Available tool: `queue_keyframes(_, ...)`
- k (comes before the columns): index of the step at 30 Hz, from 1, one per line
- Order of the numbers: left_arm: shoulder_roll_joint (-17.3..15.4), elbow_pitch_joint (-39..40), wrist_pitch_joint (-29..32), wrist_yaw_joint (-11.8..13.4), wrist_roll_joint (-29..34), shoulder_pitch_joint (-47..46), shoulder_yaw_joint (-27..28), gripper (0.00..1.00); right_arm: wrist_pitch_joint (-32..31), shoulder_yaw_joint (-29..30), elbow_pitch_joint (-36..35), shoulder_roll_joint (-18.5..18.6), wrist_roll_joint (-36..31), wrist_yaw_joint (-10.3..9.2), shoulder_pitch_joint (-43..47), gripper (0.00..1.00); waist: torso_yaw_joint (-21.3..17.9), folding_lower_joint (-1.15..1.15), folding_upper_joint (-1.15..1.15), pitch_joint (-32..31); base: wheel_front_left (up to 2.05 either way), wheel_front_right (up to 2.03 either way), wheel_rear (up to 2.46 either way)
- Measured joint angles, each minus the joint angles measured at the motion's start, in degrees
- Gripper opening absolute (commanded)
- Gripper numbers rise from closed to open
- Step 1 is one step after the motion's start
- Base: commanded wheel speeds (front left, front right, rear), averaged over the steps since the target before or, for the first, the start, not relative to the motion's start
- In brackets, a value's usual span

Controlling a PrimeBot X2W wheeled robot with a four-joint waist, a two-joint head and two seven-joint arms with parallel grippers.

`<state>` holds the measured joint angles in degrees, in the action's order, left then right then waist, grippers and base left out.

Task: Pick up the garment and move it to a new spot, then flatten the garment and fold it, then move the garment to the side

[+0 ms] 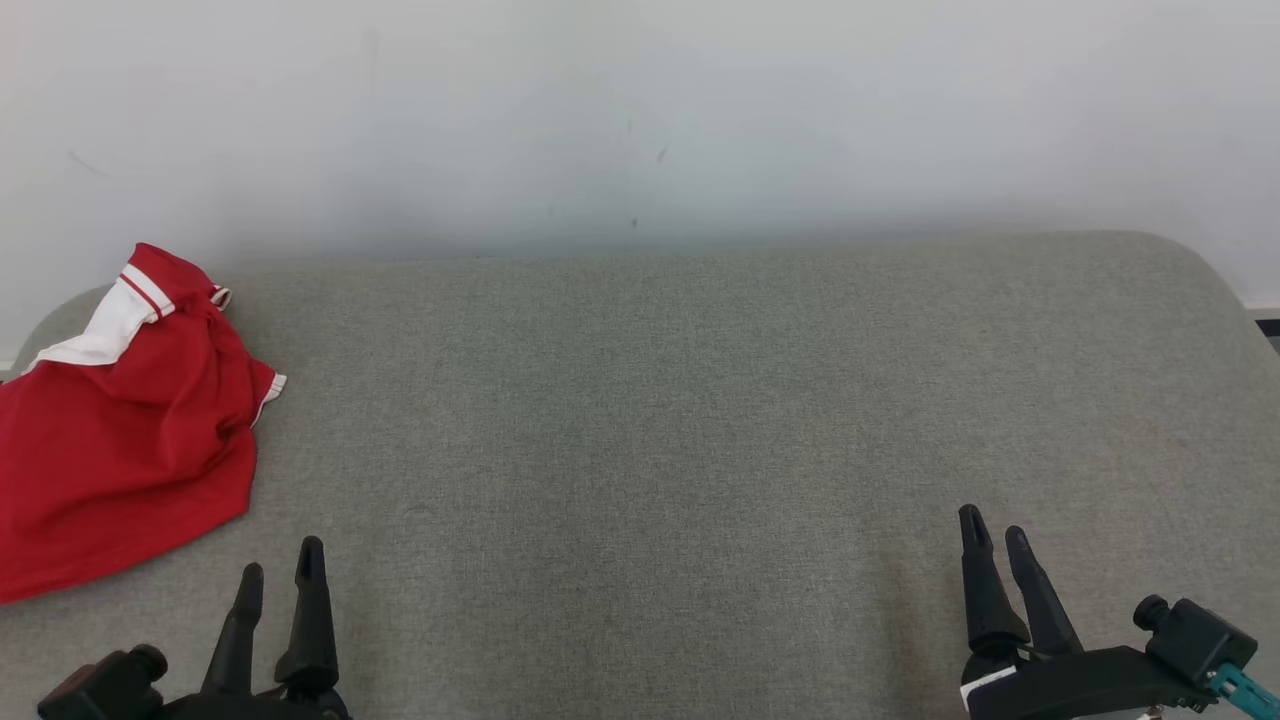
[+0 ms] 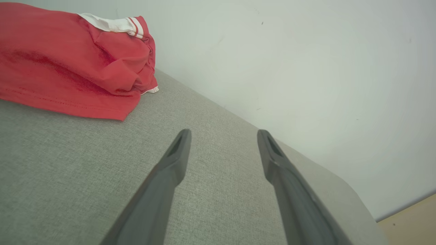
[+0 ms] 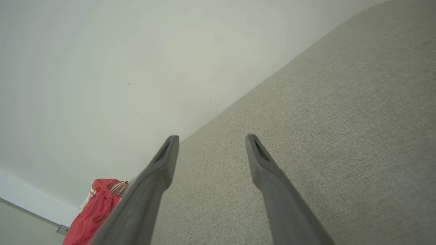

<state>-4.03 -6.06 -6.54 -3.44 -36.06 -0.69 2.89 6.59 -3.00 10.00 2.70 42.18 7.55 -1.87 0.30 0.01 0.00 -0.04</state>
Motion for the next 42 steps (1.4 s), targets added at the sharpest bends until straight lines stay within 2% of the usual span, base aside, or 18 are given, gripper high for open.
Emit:
queue_keyframes(28, -1.0, 1.2, -3.7, 1.9, 15.3, 1.0, -1.1, 1.00, 3.6, -2.8, 0.4, 0.0, -16.8, 0.00, 0.8, 1.00, 0.7, 0.00, 0.00, -0.1, 0.00, 0.00, 0.00)
queue_keyframes(42, -1.4, 1.3, -5.6, 1.5, 21.8, 1.0, -1.1, 1.00, 5.6, -3.8, 0.2, 0.1, -24.4, 0.00, 1.0, 1.00, 1.0, -0.01, 0.00, -0.2, 0.00, 0.00, 0.00)
